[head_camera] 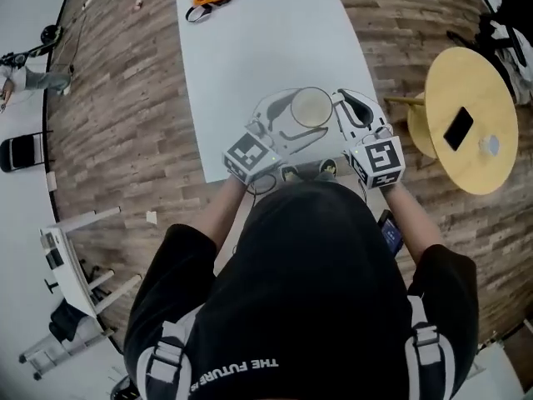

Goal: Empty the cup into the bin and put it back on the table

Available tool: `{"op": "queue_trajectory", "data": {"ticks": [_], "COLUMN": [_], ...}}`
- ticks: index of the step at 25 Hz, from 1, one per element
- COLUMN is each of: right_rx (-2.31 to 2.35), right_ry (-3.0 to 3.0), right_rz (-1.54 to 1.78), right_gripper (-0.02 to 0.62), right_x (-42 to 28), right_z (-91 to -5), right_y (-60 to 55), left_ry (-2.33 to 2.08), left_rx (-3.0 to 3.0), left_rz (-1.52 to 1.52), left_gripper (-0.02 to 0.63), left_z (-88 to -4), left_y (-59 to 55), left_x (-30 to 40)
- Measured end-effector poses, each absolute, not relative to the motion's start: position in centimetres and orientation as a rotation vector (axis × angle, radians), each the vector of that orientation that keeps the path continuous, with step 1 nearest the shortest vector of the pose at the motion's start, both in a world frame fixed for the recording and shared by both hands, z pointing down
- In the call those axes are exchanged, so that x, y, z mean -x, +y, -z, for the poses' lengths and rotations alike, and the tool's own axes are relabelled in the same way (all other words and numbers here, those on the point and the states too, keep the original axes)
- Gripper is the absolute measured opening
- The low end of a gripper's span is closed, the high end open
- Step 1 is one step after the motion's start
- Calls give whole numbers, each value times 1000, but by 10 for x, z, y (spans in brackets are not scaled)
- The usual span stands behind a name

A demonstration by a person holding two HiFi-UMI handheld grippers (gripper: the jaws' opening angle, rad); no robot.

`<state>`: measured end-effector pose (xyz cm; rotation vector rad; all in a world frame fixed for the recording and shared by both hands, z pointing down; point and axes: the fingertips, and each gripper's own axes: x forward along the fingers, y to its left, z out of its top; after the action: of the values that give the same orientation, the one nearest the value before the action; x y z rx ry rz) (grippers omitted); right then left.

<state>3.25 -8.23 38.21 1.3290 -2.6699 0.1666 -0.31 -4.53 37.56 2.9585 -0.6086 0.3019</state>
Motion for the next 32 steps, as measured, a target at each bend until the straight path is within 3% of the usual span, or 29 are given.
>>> {"op": "queue_trajectory", "data": {"ticks": [5, 9, 26, 32], "right_rx": [-1106, -1041, -976, -987], "right_ry": [-2750, -2733, -2478, -2441], "right_rz": [-135, -141, -289, -319], "right_gripper": [48, 48, 49, 49], "right_x": [56, 82, 64, 56], "right_z": [-380, -388, -542, -567], "right_y": [-100, -104, -187, -198], "left_ry": [-846, -877, -732, -688], "left_rx": [-2898, -2889, -2781, -2770], "left_rz": [-280, -323, -538, -508], "left_gripper": [362, 362, 362, 362], "left_z": [-374, -380, -543, -565], "left_y": [-58, -62, -145, -157], "left_x": [85, 110, 92, 84]}}
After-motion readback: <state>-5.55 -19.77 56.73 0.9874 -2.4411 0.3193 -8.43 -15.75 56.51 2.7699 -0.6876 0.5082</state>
